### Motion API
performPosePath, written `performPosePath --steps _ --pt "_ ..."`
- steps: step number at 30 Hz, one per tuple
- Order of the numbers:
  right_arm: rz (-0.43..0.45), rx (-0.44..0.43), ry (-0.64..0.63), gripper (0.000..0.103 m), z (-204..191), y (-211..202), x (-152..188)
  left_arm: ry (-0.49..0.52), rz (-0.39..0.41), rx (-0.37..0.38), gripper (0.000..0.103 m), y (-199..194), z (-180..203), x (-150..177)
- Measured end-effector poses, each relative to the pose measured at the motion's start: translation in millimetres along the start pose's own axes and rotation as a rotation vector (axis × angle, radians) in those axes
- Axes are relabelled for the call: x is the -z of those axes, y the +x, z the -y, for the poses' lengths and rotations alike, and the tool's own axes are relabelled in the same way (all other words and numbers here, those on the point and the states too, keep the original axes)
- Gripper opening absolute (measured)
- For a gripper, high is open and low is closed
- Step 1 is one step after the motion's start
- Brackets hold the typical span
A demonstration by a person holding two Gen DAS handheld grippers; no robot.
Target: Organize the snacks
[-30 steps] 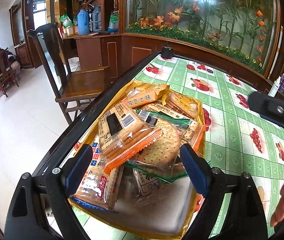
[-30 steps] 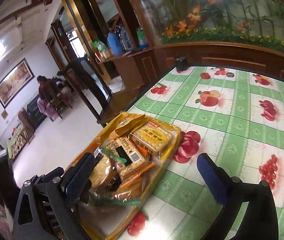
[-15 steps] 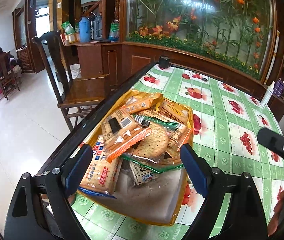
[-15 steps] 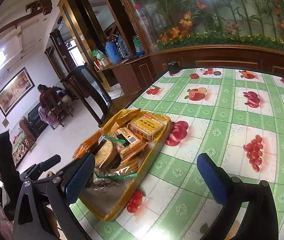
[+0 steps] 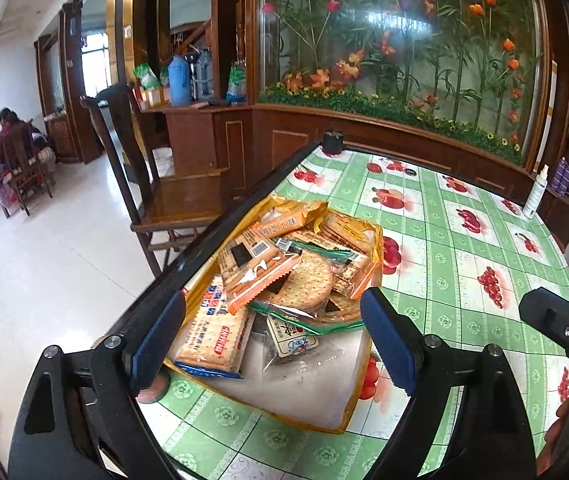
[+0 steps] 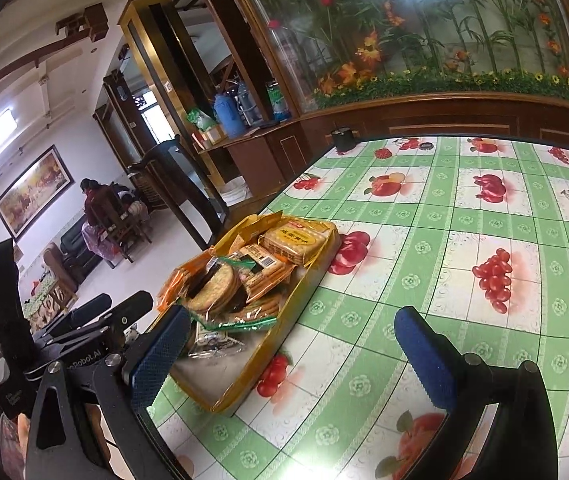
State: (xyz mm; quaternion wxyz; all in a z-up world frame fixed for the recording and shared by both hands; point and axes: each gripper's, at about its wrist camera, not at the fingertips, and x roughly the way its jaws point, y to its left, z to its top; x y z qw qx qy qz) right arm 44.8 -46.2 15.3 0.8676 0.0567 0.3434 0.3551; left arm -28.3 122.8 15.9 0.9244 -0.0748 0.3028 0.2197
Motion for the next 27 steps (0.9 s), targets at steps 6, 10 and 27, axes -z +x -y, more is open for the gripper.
performPosePath --steps 6,10,27 --pt "0.006 -0.033 -0.018 0.103 -2.6 -3.5 10.8 0.054 0.079 -0.056 0.090 -21.8 5.7 4.0" --pt "0.003 -0.066 -0.055 0.103 -10.4 0.3 16.6 0.089 0.129 -0.105 0.090 -35.7 9.0 9.2" --pt "-0.016 -0.117 -0.290 0.103 -61.7 15.4 33.0 0.056 0.183 -0.083 0.090 -68.1 -8.4 15.4"
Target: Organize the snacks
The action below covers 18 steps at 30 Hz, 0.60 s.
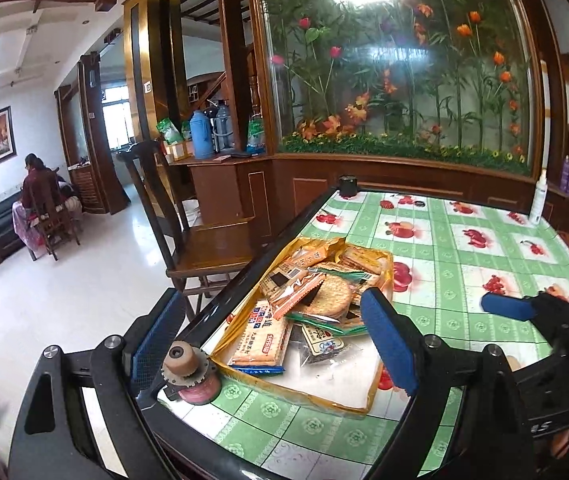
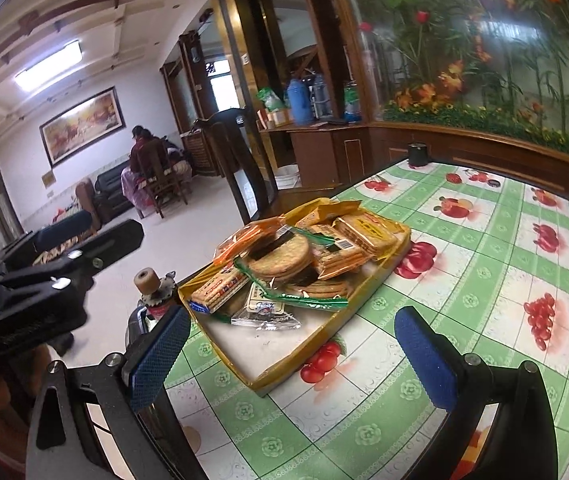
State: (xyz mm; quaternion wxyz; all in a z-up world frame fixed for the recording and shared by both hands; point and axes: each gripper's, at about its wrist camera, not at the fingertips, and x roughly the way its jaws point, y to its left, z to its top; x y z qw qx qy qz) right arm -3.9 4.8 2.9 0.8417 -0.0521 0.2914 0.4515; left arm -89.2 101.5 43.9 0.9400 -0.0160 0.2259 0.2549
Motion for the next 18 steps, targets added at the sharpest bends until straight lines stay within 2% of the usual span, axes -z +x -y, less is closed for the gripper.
performPosePath --steps 8,13,18 --pt "-0.023 -0.016 -0.058 0.103 -16.9 9.7 3.2 -0.027 0.017 0.024 0.090 -6.8 -8.5 1.4" --pt "-0.036 -0.020 -0.097 0.103 -24.6 15.0 3.4 -0.011 0.052 0.019 0.090 -13.3 -9.1 3.7" --pt "-0.045 -0.026 -0.121 0.103 -29.9 20.4 4.2 -0.029 0.044 0.020 0.090 -12.0 -13.2 3.0"
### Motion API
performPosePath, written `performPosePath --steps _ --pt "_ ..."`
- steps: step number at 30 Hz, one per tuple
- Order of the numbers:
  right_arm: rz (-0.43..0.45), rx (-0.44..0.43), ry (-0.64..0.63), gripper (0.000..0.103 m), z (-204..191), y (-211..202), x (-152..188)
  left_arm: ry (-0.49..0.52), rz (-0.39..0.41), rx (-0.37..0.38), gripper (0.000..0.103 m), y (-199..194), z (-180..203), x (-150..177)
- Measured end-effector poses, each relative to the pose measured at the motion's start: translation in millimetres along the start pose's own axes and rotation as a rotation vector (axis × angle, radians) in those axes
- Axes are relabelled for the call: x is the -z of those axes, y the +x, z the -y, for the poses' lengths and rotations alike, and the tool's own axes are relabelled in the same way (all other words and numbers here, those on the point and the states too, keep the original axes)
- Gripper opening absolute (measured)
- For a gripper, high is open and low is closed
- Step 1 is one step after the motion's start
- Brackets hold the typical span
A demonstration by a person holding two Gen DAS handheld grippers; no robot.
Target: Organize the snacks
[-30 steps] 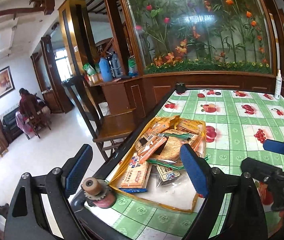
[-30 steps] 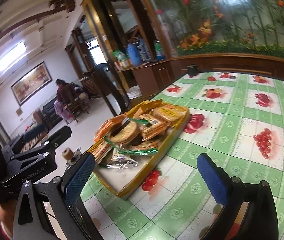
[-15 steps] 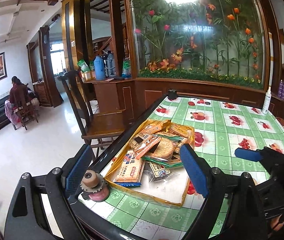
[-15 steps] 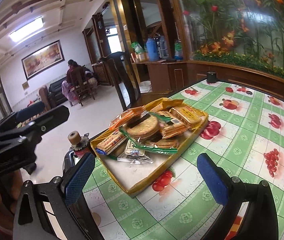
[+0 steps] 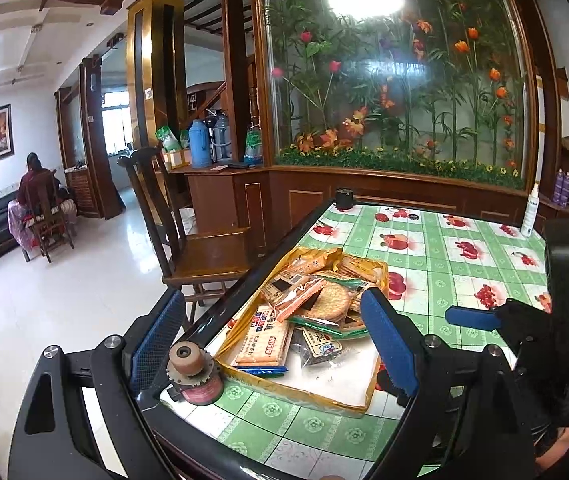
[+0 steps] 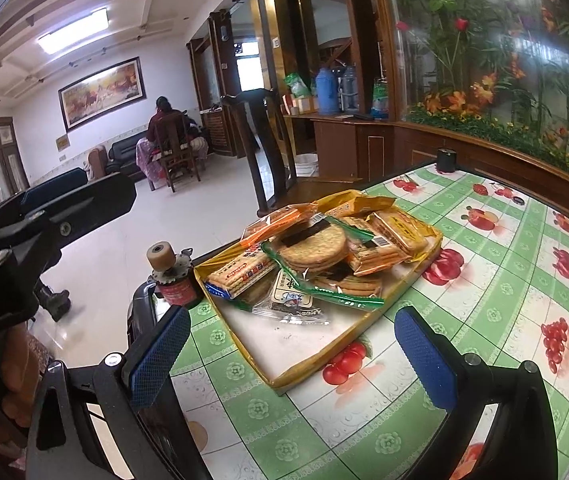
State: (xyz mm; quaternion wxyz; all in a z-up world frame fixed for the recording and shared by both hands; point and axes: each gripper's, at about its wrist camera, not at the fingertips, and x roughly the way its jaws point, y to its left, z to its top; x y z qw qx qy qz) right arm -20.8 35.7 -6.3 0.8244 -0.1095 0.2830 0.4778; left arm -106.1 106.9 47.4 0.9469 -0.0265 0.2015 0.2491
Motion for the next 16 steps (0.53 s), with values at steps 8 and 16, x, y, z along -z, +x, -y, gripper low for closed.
performPosePath --steps 8,16 --pt "-0.015 -0.009 -0.055 0.103 -10.9 7.2 -1.1 0.013 0.043 -0.003 0.090 -5.7 -0.4 0.7" --pt "-0.031 -0.012 -0.105 0.103 -15.0 13.2 -3.6 0.045 0.052 -0.007 0.090 -5.6 4.2 0.9"
